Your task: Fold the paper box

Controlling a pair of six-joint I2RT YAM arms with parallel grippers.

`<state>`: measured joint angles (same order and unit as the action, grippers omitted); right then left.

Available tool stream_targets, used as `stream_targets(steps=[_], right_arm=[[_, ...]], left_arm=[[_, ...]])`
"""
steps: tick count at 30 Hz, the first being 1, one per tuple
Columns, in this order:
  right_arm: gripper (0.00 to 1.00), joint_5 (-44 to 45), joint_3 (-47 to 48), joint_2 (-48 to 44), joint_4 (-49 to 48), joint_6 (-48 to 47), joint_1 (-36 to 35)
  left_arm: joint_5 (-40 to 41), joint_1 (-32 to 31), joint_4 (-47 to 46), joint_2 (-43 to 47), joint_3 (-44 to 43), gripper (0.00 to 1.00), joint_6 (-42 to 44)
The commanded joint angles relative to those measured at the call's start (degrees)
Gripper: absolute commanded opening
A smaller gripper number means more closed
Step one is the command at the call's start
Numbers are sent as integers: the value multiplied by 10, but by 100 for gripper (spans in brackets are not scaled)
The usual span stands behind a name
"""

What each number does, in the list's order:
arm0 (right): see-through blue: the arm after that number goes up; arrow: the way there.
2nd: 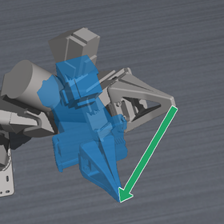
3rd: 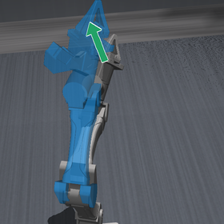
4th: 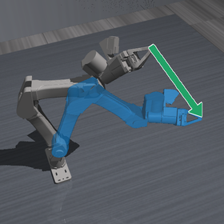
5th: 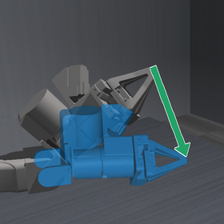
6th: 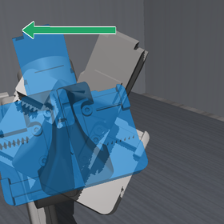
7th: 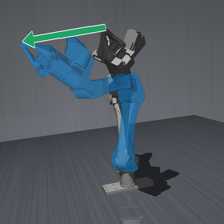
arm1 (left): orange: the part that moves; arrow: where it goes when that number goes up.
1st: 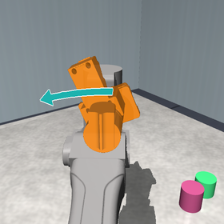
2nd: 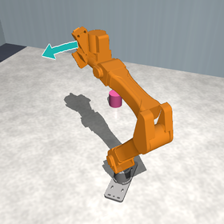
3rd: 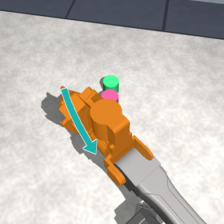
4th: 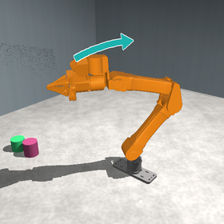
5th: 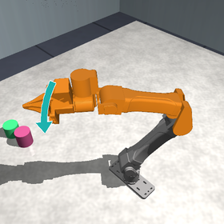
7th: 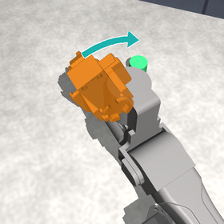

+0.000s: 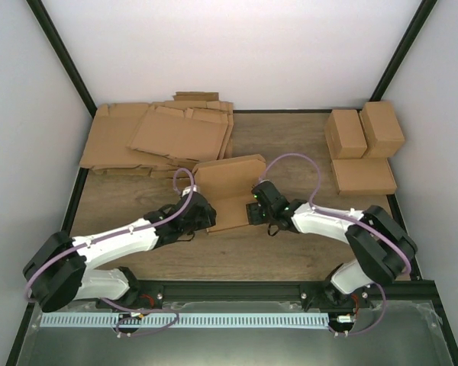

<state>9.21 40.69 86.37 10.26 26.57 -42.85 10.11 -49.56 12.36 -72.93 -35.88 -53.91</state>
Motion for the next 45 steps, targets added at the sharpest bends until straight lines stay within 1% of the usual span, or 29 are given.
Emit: stream_targets(steps=[1,2,3,5,6,8,10,14,17,20,22,26,27,30,35,38,39,42,45], right_arm=[[77,-85,-27,-59,-45,-20,29],[83,-107,-34,-75,-51,-30,39],[87,-132,-40,-90,-56,-41,49],[92,-170,-46,-124,-59,-54,75],[93,-187,-47,-136,-58,-61,90],[94,-214,-44,-151,-54,-71,127],[94,-226,-32,-156,-49,-79,153],[93,-225,-1,-142,-39,-92,182],[94,-279,8,-134,-57,-103,208],[94,-320,6,-139,-79,-102,243],[94,-338,9,-139,-87,-104,261],[94,-348,31,-118,-84,-132,270],[94,-350,37,-111,-80,-135,271],[90,-382,46,-102,-86,-141,282],[82,-356,66,-96,-91,-164,282],[79,-349,89,-74,-76,-181,282],[78,-353,95,-65,-76,-185,283],[69,-368,107,-42,-85,-192,281],[62,-377,119,-27,-93,-192,280]], left_arm=[[10,7,27,19,-15,60,30],[5,14,39,24,-22,61,43],[1,21,49,28,-29,65,54],[1,35,66,45,-39,68,72],[0,43,73,53,-43,73,80],[-11,64,83,70,-48,77,95],[-30,92,90,83,-54,83,113],[-76,153,105,88,-75,86,161],[-99,179,107,91,-86,90,187],[-128,196,93,99,-83,100,208],[-139,201,84,105,-79,100,218],[-148,205,70,97,-77,100,238],[-155,205,64,93,-77,99,245],[-167,205,53,78,-81,91,260],[-174,205,52,45,-108,76,269],[-169,205,59,26,-125,73,272],[-162,205,62,20,-131,71,273],[-144,205,73,4,-148,60,275],[-132,205,81,-9,-161,54,271]])
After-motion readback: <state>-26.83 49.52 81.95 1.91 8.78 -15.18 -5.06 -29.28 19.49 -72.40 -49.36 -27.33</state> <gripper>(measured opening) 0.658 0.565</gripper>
